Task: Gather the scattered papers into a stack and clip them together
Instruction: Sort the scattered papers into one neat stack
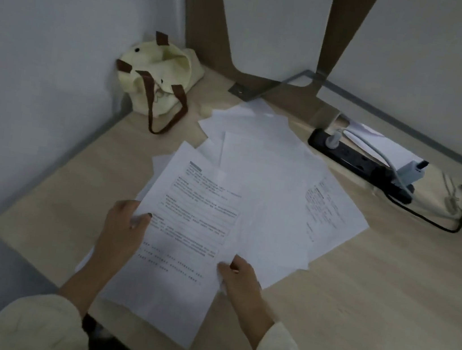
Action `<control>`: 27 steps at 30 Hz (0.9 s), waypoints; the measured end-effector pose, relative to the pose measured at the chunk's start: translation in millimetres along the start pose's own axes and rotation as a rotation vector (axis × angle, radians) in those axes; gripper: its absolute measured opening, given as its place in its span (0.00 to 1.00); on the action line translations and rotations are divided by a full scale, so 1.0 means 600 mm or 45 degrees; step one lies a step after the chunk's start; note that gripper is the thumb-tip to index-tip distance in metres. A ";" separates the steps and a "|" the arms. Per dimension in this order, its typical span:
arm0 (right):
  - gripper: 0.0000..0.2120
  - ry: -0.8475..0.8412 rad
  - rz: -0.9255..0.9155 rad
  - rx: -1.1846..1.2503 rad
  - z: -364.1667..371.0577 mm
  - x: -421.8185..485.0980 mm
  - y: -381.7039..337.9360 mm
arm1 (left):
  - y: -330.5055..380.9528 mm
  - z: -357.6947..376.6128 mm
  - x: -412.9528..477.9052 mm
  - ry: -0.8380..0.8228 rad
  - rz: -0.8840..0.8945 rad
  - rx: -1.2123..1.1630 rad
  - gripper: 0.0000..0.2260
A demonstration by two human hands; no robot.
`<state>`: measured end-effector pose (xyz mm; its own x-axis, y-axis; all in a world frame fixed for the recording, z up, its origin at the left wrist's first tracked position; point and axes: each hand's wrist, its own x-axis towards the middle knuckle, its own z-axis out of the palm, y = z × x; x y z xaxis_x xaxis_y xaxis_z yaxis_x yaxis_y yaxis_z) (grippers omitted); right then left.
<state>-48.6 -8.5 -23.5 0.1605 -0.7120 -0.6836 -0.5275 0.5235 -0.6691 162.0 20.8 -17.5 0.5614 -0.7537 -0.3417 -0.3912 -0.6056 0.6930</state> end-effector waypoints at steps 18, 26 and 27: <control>0.14 0.157 0.303 0.409 0.055 0.018 -0.017 | -0.051 -0.008 0.055 -0.162 -0.295 -0.007 0.21; 0.13 0.294 -0.067 0.499 -0.008 -0.031 0.005 | 0.018 0.012 -0.001 -0.286 -0.207 -0.459 0.09; 0.12 0.330 -0.081 0.520 -0.028 -0.035 0.017 | 0.034 0.023 -0.010 -0.335 -0.180 -0.487 0.09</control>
<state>-71.5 3.9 -11.0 -0.0588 -0.8144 -0.5772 -0.1450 0.5791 -0.8023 140.4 9.5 -9.8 0.3667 -0.7399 -0.5640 -0.0003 -0.6063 0.7952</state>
